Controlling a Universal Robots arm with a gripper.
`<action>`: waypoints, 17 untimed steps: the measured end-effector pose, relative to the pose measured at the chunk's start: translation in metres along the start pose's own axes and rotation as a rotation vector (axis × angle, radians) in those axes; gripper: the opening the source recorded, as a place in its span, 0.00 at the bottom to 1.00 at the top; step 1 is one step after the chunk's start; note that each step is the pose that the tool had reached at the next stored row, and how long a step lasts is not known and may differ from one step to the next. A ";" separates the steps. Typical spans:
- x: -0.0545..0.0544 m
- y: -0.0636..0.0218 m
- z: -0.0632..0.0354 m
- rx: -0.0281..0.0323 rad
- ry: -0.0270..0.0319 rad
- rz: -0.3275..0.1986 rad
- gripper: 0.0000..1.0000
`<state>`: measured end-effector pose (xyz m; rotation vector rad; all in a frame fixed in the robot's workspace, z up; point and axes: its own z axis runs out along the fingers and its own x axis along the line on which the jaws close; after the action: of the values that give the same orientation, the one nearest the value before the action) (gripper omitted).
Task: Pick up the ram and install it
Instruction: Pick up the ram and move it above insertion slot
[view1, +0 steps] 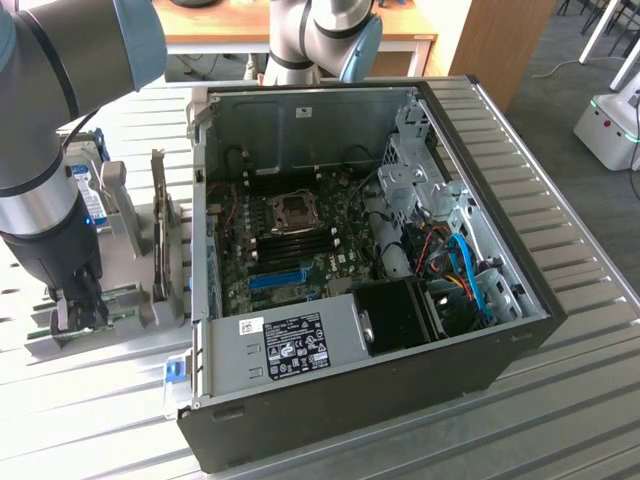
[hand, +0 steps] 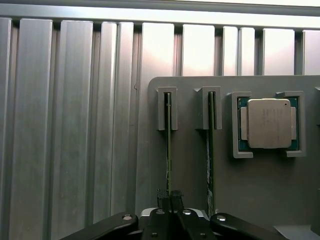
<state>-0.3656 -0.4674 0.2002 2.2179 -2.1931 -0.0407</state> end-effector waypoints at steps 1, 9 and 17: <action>0.000 0.0000 0.0000 0.0000 0.0000 0.000 0.12; 0.000 0.0000 0.0000 0.0000 -0.0001 0.003 0.12; 0.000 0.0002 -0.0065 0.0000 -0.0001 0.003 0.12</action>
<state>-0.3656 -0.4674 0.2067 2.2149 -2.1962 -0.0407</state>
